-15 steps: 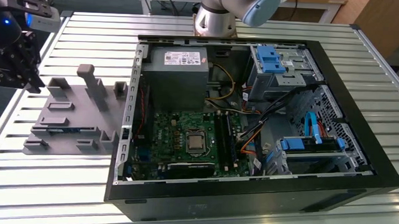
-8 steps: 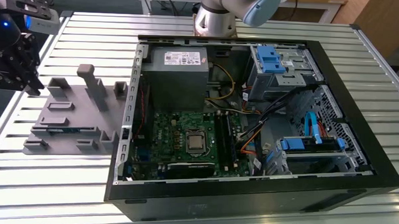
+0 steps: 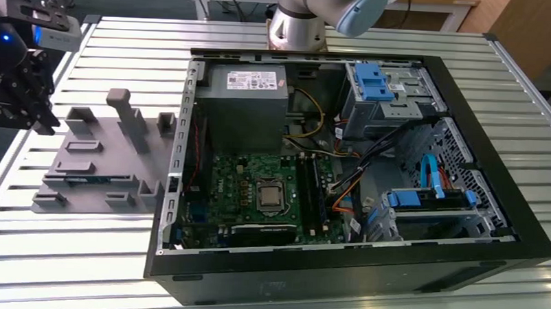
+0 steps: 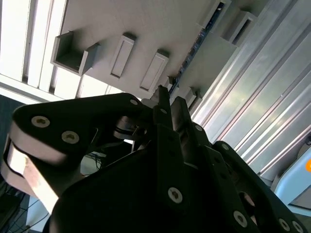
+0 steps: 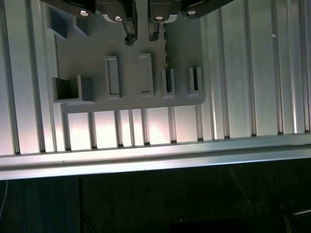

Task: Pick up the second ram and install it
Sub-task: 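Pick up the second ram and move it above second insertion slot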

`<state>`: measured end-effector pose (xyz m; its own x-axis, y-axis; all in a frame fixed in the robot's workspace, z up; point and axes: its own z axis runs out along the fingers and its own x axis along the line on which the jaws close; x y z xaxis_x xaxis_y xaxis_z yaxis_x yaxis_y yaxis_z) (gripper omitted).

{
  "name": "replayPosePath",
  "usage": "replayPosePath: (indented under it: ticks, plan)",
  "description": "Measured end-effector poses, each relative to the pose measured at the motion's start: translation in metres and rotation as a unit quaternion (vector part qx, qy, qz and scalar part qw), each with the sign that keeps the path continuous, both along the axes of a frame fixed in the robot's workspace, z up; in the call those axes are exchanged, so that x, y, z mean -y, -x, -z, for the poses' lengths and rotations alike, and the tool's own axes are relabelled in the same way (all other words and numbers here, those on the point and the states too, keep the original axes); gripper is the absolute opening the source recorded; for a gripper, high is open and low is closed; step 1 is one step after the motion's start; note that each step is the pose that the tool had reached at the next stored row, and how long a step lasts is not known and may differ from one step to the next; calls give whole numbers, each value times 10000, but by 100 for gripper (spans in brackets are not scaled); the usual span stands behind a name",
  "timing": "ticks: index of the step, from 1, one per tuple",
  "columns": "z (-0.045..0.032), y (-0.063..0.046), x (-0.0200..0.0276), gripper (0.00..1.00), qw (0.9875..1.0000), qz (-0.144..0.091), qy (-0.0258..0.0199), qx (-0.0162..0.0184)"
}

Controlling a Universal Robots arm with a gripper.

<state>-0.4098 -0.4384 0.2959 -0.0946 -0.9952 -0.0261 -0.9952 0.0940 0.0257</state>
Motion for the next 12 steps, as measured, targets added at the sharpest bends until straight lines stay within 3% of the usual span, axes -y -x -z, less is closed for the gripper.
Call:
replayPosePath:
  ticks: [5, 6, 12]
  plan:
    - [22, 0, 7, 25, 10000, -1, 1, 0]
    - [30, 0, 7, 31, 10000, -1, 1, 0]
    - [93, 0, 19, 31, 10000, -2, 0, 0]
